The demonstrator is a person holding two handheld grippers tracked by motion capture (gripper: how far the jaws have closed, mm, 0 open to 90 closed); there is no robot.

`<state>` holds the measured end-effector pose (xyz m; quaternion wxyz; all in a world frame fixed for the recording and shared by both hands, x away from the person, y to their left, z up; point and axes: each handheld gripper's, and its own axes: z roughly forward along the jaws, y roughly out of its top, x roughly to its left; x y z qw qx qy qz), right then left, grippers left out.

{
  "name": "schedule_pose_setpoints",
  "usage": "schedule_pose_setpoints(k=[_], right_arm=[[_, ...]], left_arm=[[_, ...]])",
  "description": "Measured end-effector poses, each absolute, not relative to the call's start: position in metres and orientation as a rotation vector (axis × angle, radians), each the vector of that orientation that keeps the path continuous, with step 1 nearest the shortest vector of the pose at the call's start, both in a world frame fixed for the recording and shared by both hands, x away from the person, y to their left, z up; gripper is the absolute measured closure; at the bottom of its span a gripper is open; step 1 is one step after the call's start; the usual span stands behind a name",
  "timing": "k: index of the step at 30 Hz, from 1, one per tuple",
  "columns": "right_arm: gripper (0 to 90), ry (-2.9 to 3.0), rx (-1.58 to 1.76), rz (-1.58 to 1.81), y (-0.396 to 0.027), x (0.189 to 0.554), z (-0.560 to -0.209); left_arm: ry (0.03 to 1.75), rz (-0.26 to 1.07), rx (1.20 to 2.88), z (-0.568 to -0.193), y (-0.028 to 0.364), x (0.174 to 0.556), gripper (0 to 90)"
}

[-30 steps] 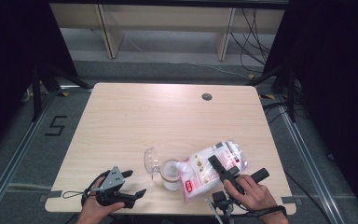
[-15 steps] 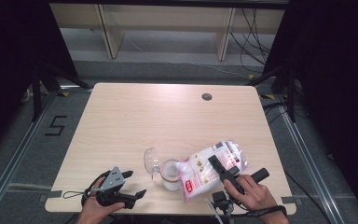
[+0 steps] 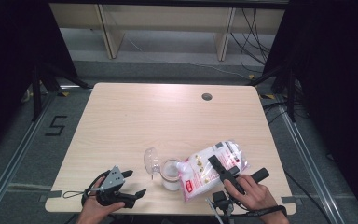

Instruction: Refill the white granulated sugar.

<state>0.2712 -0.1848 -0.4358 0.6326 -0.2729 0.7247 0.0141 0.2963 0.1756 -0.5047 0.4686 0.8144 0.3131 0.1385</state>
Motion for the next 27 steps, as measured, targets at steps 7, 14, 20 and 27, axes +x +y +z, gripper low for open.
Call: schedule_pose_setpoints(k=[7, 14, 20, 27], right_arm=[[68.2, 1.649, -0.625, 0.041, -0.1851, 0.2714, -0.4364], [68.3, 1.648, -0.622, 0.037, -0.1852, 0.2708, -0.4362], [68.3, 1.643, -0.626, 0.033, -0.1851, 0.2707, -0.4357], [68.3, 1.646, -0.62, 0.037, -0.1852, 0.2705, -0.436]], left_arm=[[0.76, 0.347, 2.004, -0.504, 0.176, 0.297, 16.1], [0.729, 0.365, 2.032, -0.5026, 0.178, 0.2989, 16.1], [0.73, 0.365, 2.031, -0.5026, 0.1779, 0.2988, 16.1], [0.761, 0.343, 1.99, -0.5045, 0.1748, 0.2966, 16.2]])
